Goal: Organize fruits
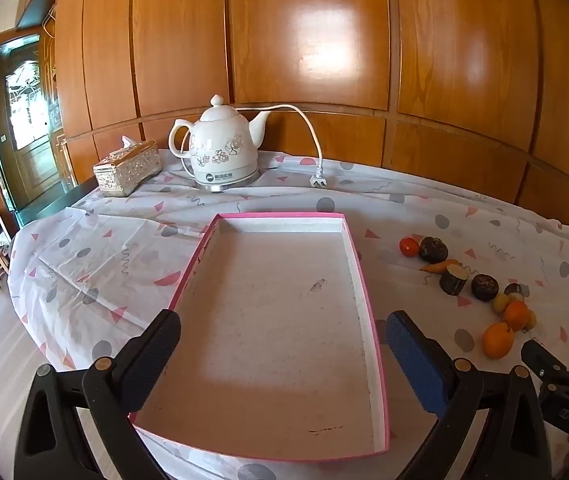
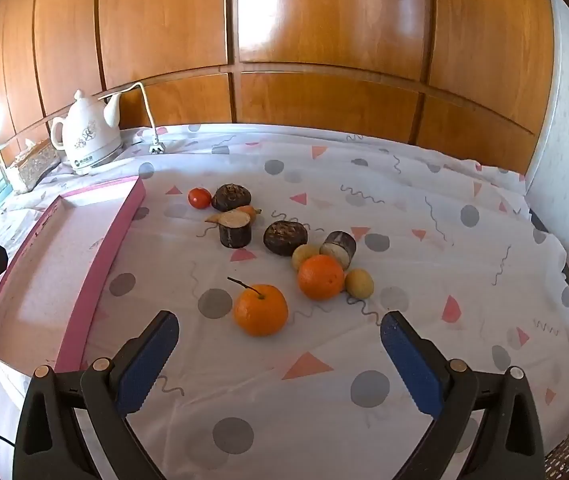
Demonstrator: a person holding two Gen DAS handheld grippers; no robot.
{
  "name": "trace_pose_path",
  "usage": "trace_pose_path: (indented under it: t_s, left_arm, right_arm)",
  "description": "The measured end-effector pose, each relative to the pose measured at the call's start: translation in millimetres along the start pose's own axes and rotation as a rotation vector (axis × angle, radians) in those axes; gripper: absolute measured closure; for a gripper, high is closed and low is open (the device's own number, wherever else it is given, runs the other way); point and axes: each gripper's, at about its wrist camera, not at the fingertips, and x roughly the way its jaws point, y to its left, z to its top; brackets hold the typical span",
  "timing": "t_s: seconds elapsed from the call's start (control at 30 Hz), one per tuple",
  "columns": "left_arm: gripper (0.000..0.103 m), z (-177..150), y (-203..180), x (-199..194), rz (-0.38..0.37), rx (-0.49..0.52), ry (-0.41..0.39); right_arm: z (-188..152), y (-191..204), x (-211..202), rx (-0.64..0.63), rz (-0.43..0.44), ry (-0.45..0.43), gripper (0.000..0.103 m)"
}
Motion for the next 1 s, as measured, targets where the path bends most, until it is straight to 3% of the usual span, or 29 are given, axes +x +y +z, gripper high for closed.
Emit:
trace_pose_path:
  t_s: [1.0]
  left_arm:
    - [0.000, -1, 10, -11, 0.020, 0.001, -0.022]
  right_arm:
    - [6, 20, -21, -0.071, 0.026, -0.080, 0.000]
